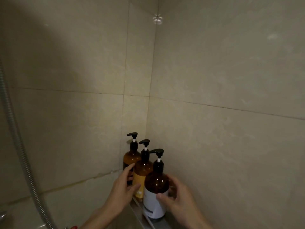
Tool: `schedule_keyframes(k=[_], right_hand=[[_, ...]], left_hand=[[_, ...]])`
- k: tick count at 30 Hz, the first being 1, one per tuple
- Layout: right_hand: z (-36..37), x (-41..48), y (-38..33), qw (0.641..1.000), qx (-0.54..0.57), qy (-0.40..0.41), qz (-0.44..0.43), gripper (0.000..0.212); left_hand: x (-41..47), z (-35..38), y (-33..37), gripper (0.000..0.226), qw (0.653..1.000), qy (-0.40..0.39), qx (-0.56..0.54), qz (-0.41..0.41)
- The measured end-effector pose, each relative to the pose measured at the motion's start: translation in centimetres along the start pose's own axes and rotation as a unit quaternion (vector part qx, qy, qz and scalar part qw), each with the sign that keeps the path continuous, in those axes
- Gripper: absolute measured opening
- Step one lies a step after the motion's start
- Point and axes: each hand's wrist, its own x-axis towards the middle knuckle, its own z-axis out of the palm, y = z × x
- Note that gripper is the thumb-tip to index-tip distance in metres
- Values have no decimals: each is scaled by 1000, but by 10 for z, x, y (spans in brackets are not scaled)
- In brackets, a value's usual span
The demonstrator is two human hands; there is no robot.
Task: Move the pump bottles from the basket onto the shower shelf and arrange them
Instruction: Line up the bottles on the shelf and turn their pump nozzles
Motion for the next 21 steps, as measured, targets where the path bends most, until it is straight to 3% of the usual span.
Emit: schedule_keyframes(k=[21], right_hand=[[0, 1, 3, 999, 9, -18, -40, 57]], left_hand=[[2, 3, -5, 71, 1000, 5, -17, 9]])
